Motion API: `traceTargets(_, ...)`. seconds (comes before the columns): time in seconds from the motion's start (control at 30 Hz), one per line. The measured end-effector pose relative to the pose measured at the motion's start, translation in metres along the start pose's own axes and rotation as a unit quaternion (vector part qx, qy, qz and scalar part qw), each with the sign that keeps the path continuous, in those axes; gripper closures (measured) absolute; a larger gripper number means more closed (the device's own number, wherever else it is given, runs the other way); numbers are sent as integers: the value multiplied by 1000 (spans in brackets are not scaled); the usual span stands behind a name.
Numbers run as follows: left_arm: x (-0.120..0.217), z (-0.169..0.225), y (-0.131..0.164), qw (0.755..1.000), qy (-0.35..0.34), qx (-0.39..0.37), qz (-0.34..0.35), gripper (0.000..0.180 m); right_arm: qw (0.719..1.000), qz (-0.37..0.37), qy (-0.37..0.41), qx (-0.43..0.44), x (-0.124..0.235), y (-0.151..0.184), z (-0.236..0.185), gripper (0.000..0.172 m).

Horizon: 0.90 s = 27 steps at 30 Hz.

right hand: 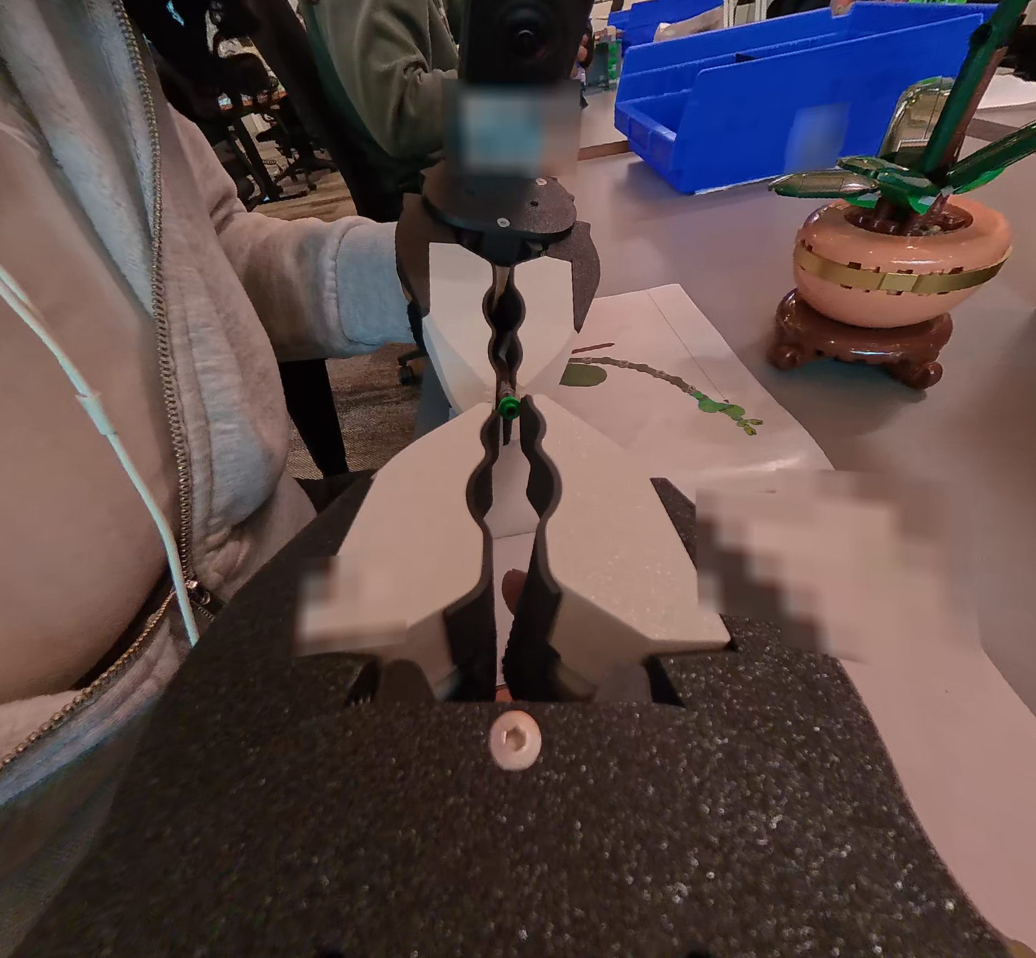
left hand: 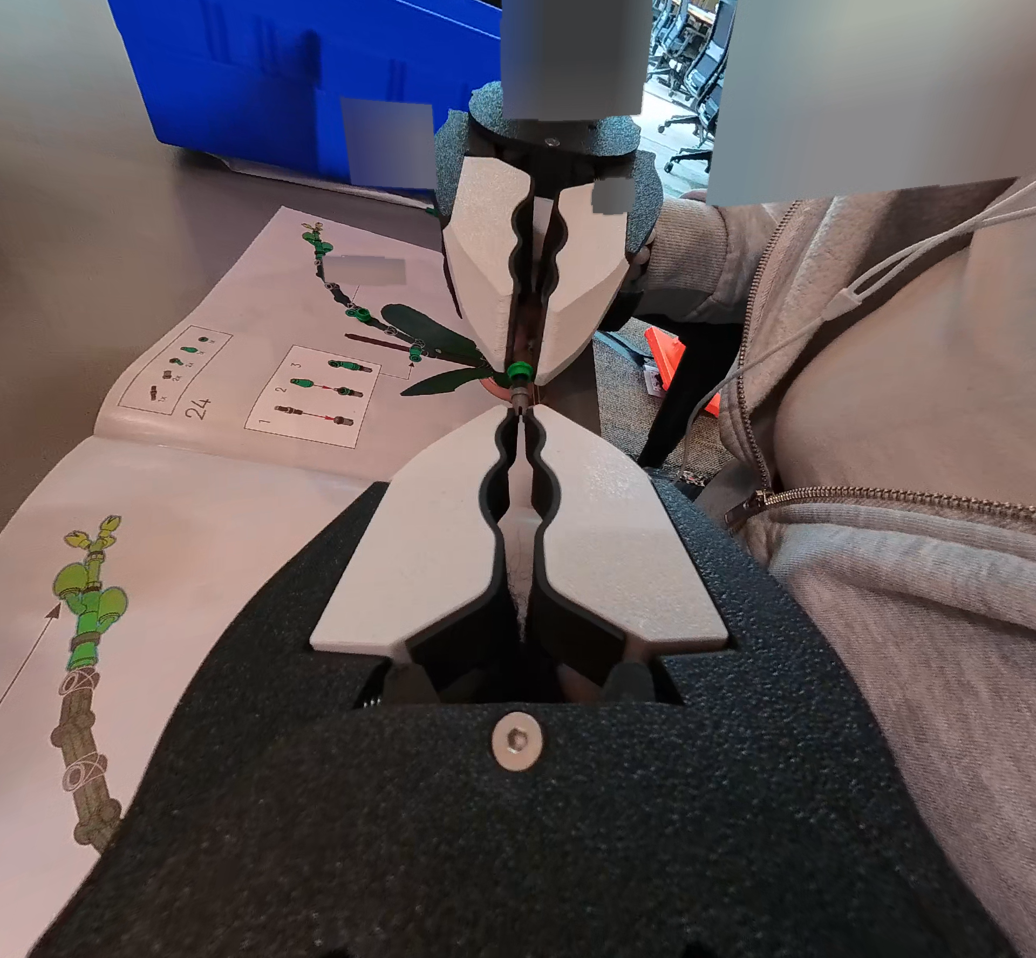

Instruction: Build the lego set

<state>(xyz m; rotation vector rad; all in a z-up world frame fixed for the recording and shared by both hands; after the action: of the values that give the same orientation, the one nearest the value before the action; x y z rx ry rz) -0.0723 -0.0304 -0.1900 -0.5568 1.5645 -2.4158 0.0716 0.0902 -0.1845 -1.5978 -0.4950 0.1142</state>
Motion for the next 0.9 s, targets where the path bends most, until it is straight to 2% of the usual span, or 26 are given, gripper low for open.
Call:
traceTargets(0.17,0,0,0,1000,-1,0,-3,179,1000,-3,5,-1,1,0,3,162)
traceTargets(0.63,-2,0,1,1000,-6,-5,-13,179,1000,-17,-5,9,2,1,1,169)
traceTargets(0.9,-5,1,2,999,-20,-4,-43,179,1000,-30,-8,2,2,1,0,170)
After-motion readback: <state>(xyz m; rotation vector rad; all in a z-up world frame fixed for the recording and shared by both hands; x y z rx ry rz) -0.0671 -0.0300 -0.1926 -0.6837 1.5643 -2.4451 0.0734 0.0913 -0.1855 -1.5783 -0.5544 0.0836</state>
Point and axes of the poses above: each gripper's, where its closed fingertips meet, x back along the fingers, y out of its underside, z = x × y across the jaws, the point moved 10 cm from there along x, back along the fingers, and after that the axes turned 14 degrees about y, right-handed, at the moved point
